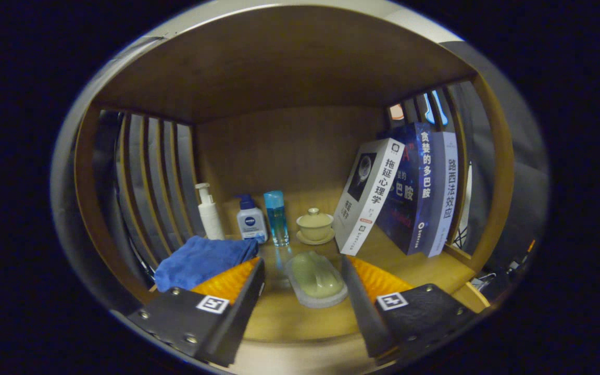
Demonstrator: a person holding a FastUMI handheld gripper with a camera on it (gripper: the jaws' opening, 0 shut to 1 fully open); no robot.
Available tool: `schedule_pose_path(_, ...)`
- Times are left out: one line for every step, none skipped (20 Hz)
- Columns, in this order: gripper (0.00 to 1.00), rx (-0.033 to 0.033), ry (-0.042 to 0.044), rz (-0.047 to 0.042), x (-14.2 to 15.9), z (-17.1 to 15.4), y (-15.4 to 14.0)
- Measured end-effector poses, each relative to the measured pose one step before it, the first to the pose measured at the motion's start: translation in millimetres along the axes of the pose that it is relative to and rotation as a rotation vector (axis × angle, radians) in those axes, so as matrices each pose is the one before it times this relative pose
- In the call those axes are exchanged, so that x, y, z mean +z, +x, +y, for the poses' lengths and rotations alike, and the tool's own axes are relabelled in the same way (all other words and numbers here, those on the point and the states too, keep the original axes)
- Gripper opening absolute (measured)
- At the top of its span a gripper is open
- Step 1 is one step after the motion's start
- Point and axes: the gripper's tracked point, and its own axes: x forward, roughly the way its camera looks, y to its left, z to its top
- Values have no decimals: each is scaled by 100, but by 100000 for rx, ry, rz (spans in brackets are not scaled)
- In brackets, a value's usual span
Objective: Pull open the drawer, take out the items inside it, and place them on the countertop above the cabinet.
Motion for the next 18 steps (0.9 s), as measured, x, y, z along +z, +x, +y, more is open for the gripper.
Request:
schedule_pose_path(92, 69, -1314, -488, -17, 133, -1127)
schedule_pose_path(99, 267, -792, -554, 111, 154, -1243)
schedule_pose_path(99, 979, -509, -1013, 107, 301, -1456)
schedule_pose_path(99, 1290, -149, -1632, 193, 371, -1496)
schedule_pose_path(99, 962, 38, -1147, -148, 450, -1470)
schedule_pose_path(99, 1006, 56, -1081, 77, 368, -1658)
schedule_pose_path(99, 641, -416, -1117, 128, 237, -1497)
schedule_pose_path(99, 802, -1506, -1672, 286, 245, -1741)
schedule_pose_path(99, 245, -1556, -2823, 465, 50, -1609)
schedule_pose_path(99, 246, -540, -3065, 655, 13, -1827)
schedule_pose_path(99, 755, -40, -2096, 340, 319, -1819)
schedule_pose_path(99, 1463, -454, -1556, 359, 261, -1884)
schedule_pose_path(99, 667, 501, -933, 120, 35, -1859)
schedule_pose_path(99, 380, 1357, -574, 118, -39, -1874)
schedule_pose_path(99, 805, 2015, 1281, -130, 185, -2016)
schedule_pose_path(99, 1950, 1755, 461, 41, 142, -1869)
schedule_pose_path(99, 1626, 1567, -509, 371, 88, -1625)
schedule_pose_path(99, 268, 935, -443, 417, -258, -1472)
